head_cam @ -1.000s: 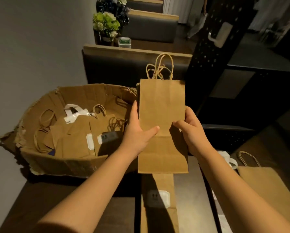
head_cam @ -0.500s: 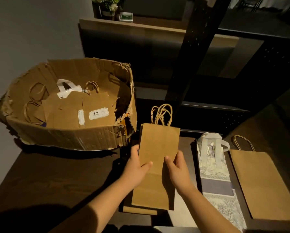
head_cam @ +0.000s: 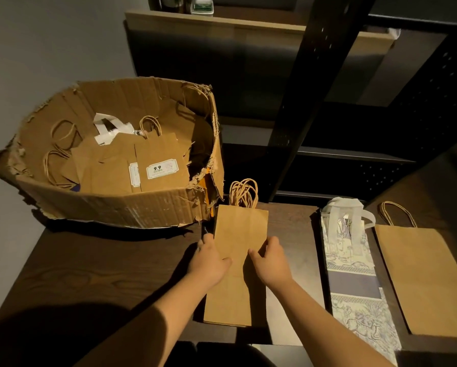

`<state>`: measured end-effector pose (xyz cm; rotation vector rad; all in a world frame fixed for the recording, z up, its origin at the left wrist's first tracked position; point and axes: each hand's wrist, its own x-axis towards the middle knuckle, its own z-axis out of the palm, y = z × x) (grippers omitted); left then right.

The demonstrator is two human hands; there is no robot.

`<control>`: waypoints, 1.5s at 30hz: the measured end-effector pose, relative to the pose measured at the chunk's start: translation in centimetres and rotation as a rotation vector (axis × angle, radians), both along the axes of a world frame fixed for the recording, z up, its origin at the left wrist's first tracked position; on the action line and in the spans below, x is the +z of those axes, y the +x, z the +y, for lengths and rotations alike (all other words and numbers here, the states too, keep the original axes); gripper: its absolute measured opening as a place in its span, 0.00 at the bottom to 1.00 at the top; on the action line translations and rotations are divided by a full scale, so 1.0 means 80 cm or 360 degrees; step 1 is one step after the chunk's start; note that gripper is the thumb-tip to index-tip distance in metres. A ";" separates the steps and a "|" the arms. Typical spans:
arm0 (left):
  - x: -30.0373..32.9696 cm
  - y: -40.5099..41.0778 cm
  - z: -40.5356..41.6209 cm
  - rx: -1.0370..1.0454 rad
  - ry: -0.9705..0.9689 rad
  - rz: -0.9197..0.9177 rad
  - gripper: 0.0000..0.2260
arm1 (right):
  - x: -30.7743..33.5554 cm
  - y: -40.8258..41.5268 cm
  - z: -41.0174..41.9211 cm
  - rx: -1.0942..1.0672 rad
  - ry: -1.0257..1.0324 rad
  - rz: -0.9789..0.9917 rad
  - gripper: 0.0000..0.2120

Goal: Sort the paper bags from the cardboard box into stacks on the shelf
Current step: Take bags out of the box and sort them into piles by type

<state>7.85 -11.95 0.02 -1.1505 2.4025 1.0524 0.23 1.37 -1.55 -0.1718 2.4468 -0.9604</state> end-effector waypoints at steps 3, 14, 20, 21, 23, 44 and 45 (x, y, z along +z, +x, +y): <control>-0.003 0.001 -0.007 0.0066 0.0021 -0.0027 0.36 | -0.005 0.000 -0.002 -0.0025 -0.0022 0.0011 0.19; -0.007 0.002 -0.011 0.0864 0.1407 0.0259 0.31 | 0.016 0.006 -0.015 -0.0258 -0.0715 -0.0575 0.21; 0.030 0.007 -0.033 0.0388 0.0642 0.0231 0.24 | 0.036 -0.006 -0.008 -0.0423 -0.0485 -0.0208 0.25; 0.043 0.009 -0.040 0.0232 0.0477 0.0199 0.19 | 0.046 -0.008 -0.006 -0.0414 -0.0485 -0.0099 0.21; 0.072 0.013 -0.053 0.0009 0.0351 0.0184 0.07 | 0.071 -0.012 -0.003 -0.0361 -0.0633 -0.0011 0.08; 0.217 -0.003 -0.344 0.0278 0.0765 0.0587 0.07 | 0.221 -0.059 -0.307 0.0506 -0.0410 -0.0180 0.15; 0.207 -0.008 -0.361 0.0277 0.0733 0.0514 0.07 | 0.213 -0.062 -0.324 0.0519 -0.0327 -0.0182 0.16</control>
